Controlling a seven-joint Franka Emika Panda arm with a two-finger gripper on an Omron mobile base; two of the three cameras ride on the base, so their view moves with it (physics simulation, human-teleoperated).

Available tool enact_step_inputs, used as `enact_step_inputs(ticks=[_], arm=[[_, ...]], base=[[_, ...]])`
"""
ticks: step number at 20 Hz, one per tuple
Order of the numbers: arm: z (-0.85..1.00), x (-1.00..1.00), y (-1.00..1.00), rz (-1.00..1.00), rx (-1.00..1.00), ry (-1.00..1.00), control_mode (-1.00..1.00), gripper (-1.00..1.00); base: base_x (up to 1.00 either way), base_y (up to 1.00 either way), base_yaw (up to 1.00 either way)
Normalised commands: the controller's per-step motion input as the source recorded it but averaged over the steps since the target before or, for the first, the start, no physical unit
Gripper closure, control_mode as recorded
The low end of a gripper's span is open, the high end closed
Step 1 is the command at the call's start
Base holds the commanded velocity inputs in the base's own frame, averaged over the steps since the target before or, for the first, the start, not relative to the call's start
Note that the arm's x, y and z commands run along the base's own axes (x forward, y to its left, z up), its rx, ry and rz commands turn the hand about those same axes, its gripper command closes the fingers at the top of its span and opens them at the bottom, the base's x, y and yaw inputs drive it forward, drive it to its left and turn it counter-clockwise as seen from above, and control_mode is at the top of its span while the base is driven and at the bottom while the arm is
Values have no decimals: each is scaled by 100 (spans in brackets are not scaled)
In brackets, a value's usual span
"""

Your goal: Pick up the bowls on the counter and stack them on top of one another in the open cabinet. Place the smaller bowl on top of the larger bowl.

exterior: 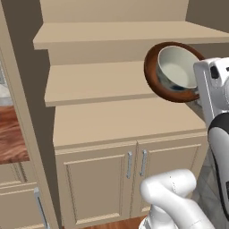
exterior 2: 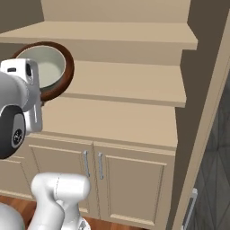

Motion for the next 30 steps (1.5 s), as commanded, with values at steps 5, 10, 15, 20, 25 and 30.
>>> enact_step_inputs(ticks=[5, 10, 15, 20, 25, 30], arm=[[2, 0, -4, 0, 0, 8, -100, 100], [0, 0, -2, 0, 0, 8, -100, 100], [-4, 1, 0, 0, 0, 8, -100, 100], [-18, 8, 0, 0, 0, 7, -100, 100], [-18, 14, 0, 0, 0, 4, -100, 100], [-12, 17, 0, 0, 0, 1, -100, 100]], base=[[0, 0, 0], [0, 0, 0], [0, 0, 0], [0, 0, 0], [0, 0, 0], [0, 0, 0]])
